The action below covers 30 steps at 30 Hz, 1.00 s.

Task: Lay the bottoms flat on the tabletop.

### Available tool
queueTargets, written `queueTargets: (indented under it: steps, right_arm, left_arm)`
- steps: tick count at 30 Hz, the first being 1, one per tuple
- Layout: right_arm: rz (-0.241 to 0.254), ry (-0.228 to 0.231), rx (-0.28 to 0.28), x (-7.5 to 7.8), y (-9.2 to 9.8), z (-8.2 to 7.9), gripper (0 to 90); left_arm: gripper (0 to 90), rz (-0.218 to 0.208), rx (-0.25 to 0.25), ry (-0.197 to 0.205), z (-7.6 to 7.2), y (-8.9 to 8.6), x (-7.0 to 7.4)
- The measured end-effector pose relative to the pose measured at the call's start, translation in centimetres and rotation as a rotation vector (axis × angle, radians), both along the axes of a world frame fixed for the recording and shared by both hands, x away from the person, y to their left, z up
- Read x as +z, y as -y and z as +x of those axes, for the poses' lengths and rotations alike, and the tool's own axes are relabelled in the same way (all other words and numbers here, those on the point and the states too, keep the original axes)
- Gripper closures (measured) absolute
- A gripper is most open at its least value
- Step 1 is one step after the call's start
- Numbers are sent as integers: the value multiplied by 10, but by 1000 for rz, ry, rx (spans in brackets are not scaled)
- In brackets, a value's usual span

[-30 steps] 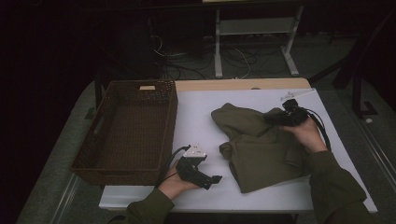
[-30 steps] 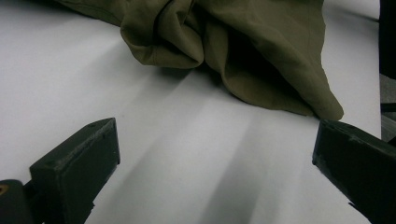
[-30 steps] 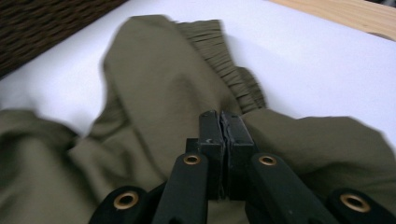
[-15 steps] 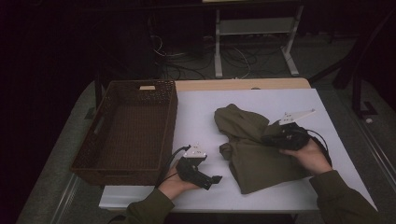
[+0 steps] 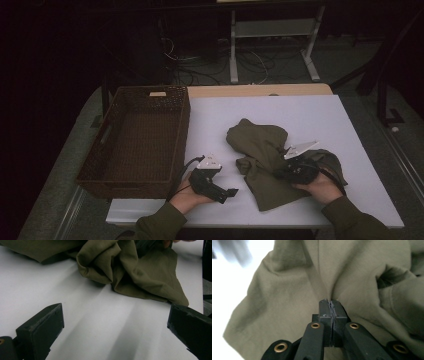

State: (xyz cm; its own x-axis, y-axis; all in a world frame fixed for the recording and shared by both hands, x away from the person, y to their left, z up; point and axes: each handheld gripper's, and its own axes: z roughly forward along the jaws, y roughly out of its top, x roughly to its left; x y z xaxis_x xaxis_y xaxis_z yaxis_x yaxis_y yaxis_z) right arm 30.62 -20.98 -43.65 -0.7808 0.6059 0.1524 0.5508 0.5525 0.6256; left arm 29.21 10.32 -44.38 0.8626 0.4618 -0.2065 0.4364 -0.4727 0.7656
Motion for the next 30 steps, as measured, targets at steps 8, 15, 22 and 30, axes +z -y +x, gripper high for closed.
queueTargets:
  steps: [8, 15, 22, 30]
  right_arm:
    - [44, 32, -11, 16, 5, -2, 703]
    - [108, 147, -93, 54, 30, -3, 579]
    - [136, 237, -199, 82, 58, 15, 557]
    - [111, 118, -187, 68, 71, 43, 540]
  left_arm:
    - [1, -2, 2, 2, 1, -1, 0]
    - [0, -2, 6, 3, 0, -2, 1]
    - [0, 0, 7, 4, 0, -1, 0]
    - [0, -4, 12, 2, 1, -3, 0]
